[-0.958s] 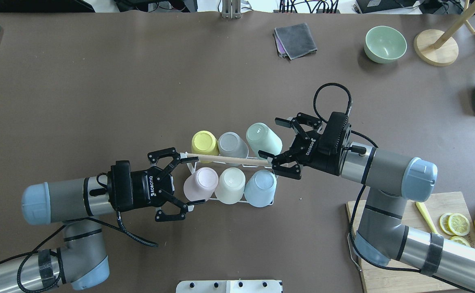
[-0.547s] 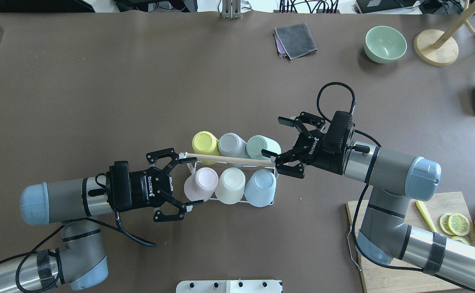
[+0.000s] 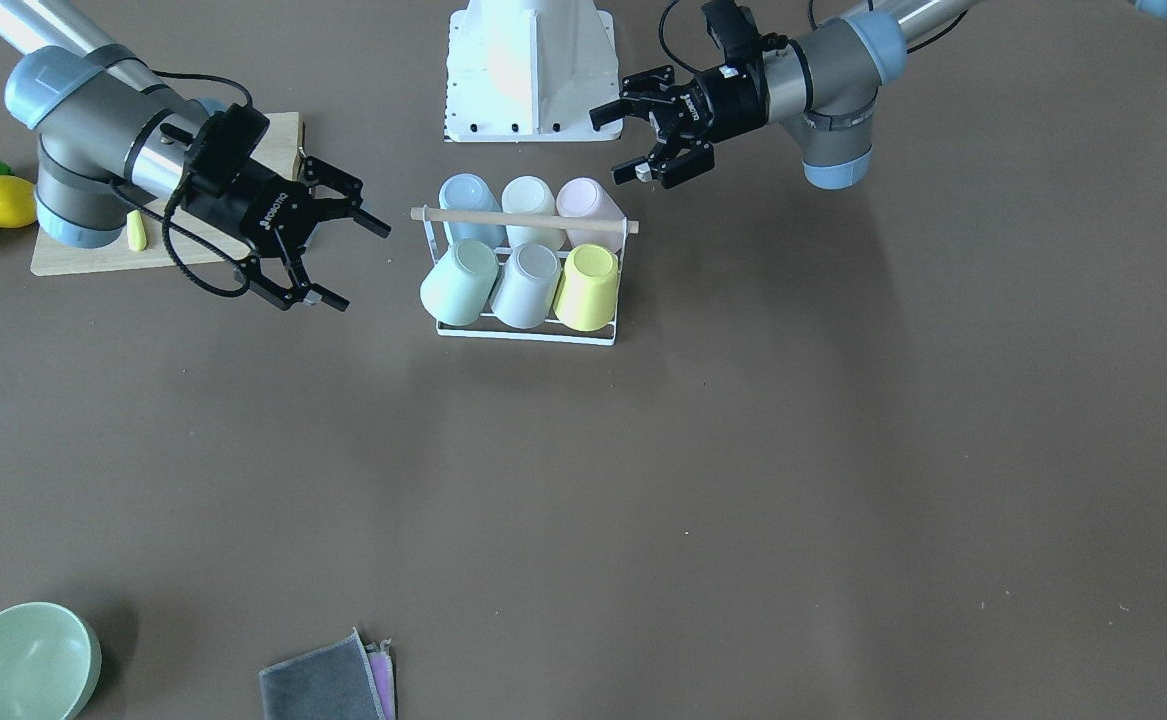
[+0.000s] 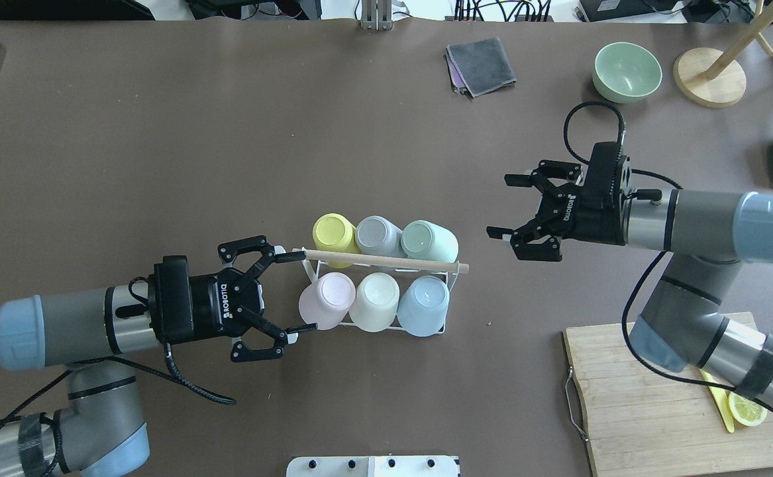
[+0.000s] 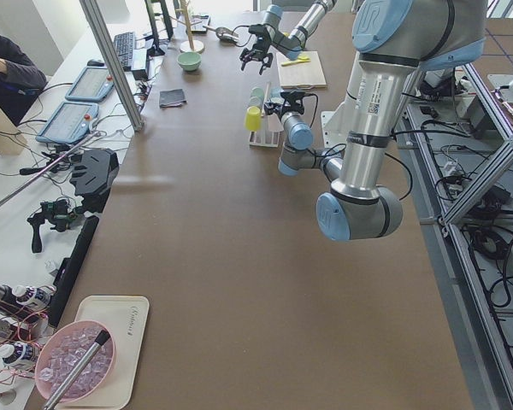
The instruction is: Place cup on cup holder
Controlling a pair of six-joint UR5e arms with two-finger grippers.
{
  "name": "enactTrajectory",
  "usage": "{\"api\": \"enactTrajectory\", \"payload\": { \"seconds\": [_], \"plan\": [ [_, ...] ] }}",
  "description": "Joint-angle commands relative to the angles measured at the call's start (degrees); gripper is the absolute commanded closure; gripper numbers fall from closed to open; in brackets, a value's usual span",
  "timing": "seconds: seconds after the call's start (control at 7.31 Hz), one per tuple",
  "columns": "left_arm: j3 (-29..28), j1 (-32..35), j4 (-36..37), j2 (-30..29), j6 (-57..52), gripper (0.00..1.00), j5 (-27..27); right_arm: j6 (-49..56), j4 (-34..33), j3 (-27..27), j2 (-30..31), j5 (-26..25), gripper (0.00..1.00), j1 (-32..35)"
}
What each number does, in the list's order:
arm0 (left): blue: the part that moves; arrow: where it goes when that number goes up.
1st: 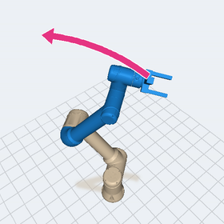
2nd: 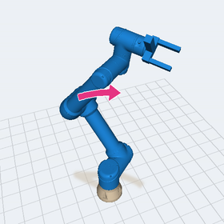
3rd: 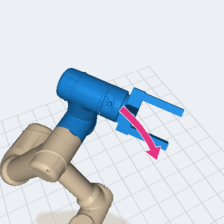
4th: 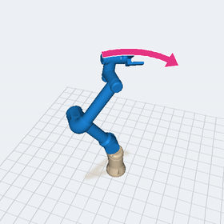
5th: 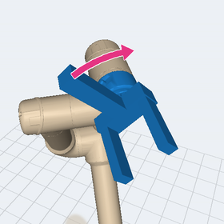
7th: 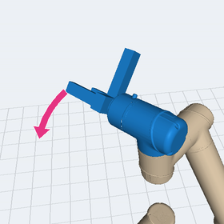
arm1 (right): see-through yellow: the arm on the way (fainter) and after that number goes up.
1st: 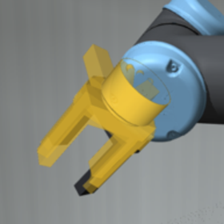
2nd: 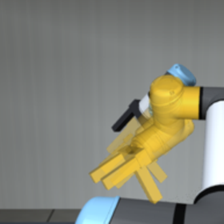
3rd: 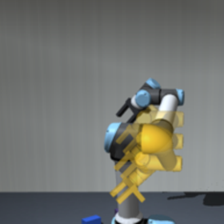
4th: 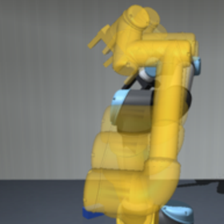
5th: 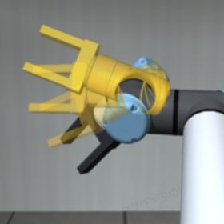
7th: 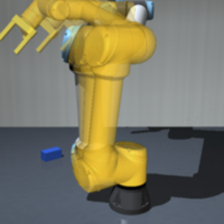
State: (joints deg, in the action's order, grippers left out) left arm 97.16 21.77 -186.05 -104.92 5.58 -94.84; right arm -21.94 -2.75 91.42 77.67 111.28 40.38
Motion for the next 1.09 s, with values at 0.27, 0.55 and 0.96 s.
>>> {"api": "enactTrajectory", "payload": {
  "seconds": [0.27,0.55,0.96],
  "plan": [
    [16.6,8.7,38.0,9.0,-0.5,0.01,-1.7,0.1,-25.3,-0.9,4.6,28.8,0.00,18.9],
    [18.9,12.2,63.7,9.0,-0.6,0.01,-6.6,0.8,-43.5,-0.8,7.8,28.1,0.00,24.4],
    [22.6,21.4,103.4,9.1,-0.6,0.01,-13.5,0.8,-69.3,-1.0,8.0,20.3,0.00,35.5]
  ]
}}
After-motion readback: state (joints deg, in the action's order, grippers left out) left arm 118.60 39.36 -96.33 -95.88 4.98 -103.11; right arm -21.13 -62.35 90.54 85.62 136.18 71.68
